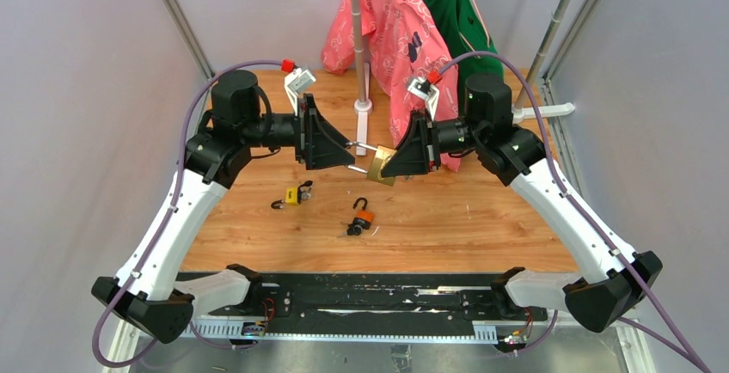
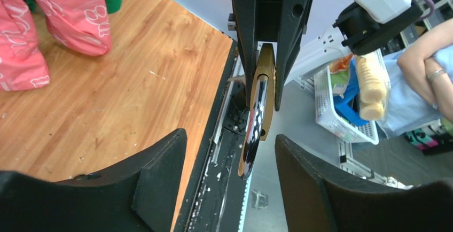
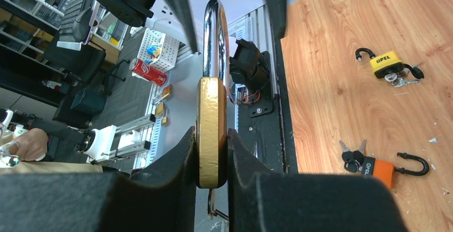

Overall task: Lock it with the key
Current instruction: Pick up the lock from the center of the board.

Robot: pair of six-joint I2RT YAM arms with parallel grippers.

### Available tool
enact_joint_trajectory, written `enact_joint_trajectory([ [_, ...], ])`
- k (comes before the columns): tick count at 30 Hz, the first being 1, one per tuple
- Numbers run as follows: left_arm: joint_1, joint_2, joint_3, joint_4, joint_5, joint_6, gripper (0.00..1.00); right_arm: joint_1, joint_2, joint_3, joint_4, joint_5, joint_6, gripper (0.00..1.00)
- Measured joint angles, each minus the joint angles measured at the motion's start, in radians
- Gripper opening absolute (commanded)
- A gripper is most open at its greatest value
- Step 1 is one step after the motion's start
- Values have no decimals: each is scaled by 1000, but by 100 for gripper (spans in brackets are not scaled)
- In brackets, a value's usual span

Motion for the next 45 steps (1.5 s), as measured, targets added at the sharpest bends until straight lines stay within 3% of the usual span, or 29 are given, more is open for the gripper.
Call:
enact_joint_trajectory([
  [3, -9, 9, 3, 0, 14, -11, 24, 0, 0, 0, 3, -3, 3, 0],
  [7, -20, 18, 10, 3, 39, -35, 0, 0, 2, 0, 6, 3, 14, 0],
  [14, -22, 13, 26, 13, 13, -83, 0, 0, 2, -5, 61, 11, 67, 3],
  [16, -21, -3, 9, 55, -23, -134, 0, -1, -8, -36, 134, 37, 112, 34],
  [18, -20, -28, -31, 116, -56, -188, 0, -1, -29, -86, 227, 63, 166, 52],
  [21, -32, -70, -104, 208, -118, -270, 0, -1, -70, -178, 414, 159, 262, 56],
  [27, -33, -75, -117, 317, -168, -364, 0, 1, -92, -210, 582, 263, 333, 59],
  [33, -32, -75, -132, 451, -170, -471, 0, 4, -93, -242, 726, 291, 378, 57],
  [38, -29, -75, -165, 549, -167, -558, 0, 6, -93, -291, 815, 310, 418, 32],
  [42, -26, -76, -167, 584, -161, -589, 0, 7, -92, -296, 863, 320, 441, 34],
  [45, -24, -80, -171, 601, -162, -600, 0, 7, -92, -299, 900, 331, 454, 17],
])
